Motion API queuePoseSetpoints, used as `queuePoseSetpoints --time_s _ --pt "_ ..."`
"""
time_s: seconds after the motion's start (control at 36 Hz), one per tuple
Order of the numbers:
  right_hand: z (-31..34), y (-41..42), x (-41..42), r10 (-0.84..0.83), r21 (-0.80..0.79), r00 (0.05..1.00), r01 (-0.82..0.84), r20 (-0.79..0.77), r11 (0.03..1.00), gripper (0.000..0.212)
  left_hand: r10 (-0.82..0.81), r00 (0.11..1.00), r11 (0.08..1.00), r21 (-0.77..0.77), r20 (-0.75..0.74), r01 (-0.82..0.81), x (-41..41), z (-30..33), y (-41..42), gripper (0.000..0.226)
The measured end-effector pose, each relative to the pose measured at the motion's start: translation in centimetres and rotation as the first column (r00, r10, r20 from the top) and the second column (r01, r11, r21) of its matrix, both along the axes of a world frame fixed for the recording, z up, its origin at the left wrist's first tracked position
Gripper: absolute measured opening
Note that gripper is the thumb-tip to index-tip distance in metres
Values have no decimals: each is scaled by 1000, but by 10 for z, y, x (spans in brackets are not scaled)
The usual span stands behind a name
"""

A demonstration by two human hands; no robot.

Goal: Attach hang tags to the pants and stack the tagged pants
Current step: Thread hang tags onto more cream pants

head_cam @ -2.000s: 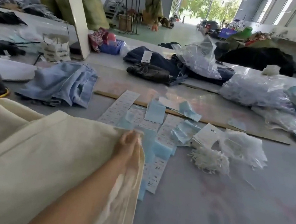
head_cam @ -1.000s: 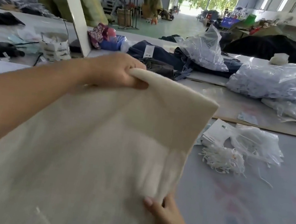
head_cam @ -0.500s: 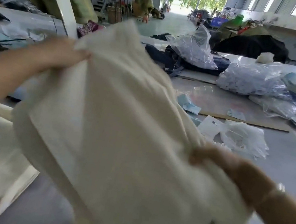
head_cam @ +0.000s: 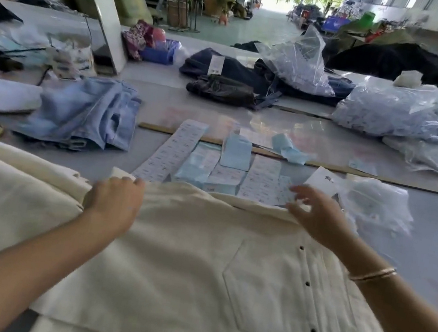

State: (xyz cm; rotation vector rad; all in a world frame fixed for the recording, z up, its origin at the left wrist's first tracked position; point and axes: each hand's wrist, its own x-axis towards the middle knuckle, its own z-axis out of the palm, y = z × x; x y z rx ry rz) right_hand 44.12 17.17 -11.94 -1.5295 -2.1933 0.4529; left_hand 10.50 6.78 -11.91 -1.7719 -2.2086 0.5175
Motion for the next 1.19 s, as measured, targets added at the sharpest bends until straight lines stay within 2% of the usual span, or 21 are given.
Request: queuePoseSetpoints --time_s 0.06,0.11,0.17,0.19,0.25,0.33,0.39,0.5,0.56,0.58,0.64,0.67,0.69,0.72,0.75,0.78,0.81,0.89,1.0,1.08,1.19 --pt "3 -11 50 -166 -49 986 165 -14 985 9 -263 945 964 89 193 250 36 -3 -2 38" --pt "-2 -25 95 -300 -283 947 322 118 904 18 -423 819 903 109 387 415 76 -11 -13 45" --pt "-13 -47 126 -307 -513 881 462 360 724 28 -528 692 839 181 492 512 117 -26 -28 55" --pt "-22 -57 136 -291 -551 853 506 433 663 33 -556 645 817 201 523 541 136 -32 -37 61" --pt "-40 -70 146 -322 -547 841 531 435 648 40 -614 576 767 239 539 595 172 -46 -53 72" --pt "-55 -79 140 -378 -461 850 519 367 719 57 -606 632 763 128 483 634 212 -57 -68 84" --pt "-54 -79 133 -380 -452 849 521 368 724 56 -534 663 795 44 524 605 227 -59 -67 83" --pt "-41 -70 135 -326 -486 855 502 404 716 45 -570 694 812 171 441 558 229 -64 -63 58" --pt "-31 -66 135 -317 -536 884 463 345 707 40 -566 676 819 224 471 529 227 -61 -61 48" --pt "-24 -65 132 -332 -579 906 423 262 697 34 -570 642 813 237 513 532 226 -63 -60 46" --pt "-7 -70 123 -375 -648 927 293 12 703 20 -466 535 847 181 705 500 224 -68 -55 48" --pt "2 -75 115 -366 -637 925 220 -105 739 17 -357 442 878 133 823 460 222 -65 -52 52" --pt "9 -80 104 -333 -602 922 154 -198 784 16 -234 281 912 109 931 396 219 -61 -48 53" --pt "14 -86 91 -292 -560 917 97 -271 823 17 -94 44 948 76 995 310 217 -54 -46 51" --pt "18 -93 77 -249 -519 908 42 -337 854 17 31 -214 974 19 976 227 215 -45 -44 50" --pt "20 -101 61 -197 -481 897 -20 -395 876 16 108 -419 986 -43 902 162 212 -37 -42 52" --pt "20 -108 45 -140 -446 884 -84 -447 891 15 134 -541 990 -85 830 115 209 -34 -39 56" --pt "7 -125 4 -117 -434 759 -231 -640 871 21 105 -636 994 -74 764 75 198 -35 -32 56" --pt "-22 -129 -30 -258 -425 461 -305 -849 852 26 62 -740 996 -85 670 7 179 -44 -32 40" --pt "-41 -125 -39 -415 -479 242 -368 -877 797 33 127 -830 970 -241 543 -9 163 -58 -34 46" --pt "-54 -120 -39 -476 -447 57 -456 -878 769 28 131 -849 912 -398 512 -100 156 -72 -36 49"
